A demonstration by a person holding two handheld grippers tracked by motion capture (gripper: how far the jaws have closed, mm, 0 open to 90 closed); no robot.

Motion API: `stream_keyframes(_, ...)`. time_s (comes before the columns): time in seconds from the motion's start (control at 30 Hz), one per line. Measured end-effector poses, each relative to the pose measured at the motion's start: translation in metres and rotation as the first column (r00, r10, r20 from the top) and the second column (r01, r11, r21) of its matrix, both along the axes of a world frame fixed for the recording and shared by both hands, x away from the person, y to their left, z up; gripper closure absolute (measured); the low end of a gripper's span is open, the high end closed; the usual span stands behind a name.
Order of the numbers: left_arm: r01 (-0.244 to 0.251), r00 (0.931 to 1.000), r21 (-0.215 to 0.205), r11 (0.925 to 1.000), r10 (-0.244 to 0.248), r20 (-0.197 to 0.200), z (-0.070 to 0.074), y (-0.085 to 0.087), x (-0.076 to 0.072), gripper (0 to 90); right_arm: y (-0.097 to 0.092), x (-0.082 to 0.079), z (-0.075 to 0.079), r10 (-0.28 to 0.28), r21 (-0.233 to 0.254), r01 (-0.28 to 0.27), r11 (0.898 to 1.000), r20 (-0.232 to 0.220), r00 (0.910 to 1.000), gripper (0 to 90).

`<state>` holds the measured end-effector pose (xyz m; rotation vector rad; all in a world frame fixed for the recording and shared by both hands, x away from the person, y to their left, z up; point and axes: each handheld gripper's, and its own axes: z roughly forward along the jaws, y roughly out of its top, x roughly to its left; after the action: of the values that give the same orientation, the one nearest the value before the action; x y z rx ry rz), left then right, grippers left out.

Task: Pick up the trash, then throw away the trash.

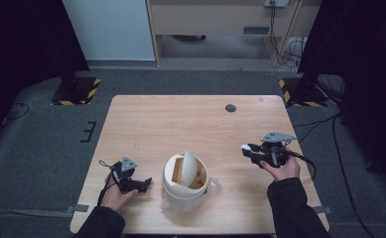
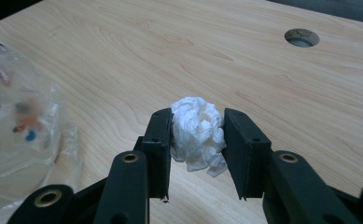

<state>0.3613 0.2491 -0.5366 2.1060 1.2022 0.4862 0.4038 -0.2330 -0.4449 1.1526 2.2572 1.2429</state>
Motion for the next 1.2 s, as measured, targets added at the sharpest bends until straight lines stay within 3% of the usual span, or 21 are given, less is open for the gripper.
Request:
stream_keyframes(0.4, 0.0, 1.0, 0.0, 1.0, 0.0, 0.0, 0.0, 0.0, 0.0, 0.0, 0.001, -0.01, 0.022, 0.028, 0.058, -0.031, 0.998, 0.055, 0.9981, 63.5)
stream_keyframes(1.0, 0.002, 1.0, 0.002, 1.0, -0.002, -0.001, 0.0, 0.0, 0.0, 0.0, 0.004, -0.028, 0.064, 0.079, 0.16, -0.106, 0.981, 0.164, 0.9832, 63.3)
stream_keyframes(1.2, 0.002, 1.0, 0.002, 1.0, -0.002, -0.001, 0.0, 0.0, 0.0, 0.0, 0.007, -0.032, 0.072, 0.105, 0.165, -0.137, 0.977, 0.188, 0.9765, 63.2)
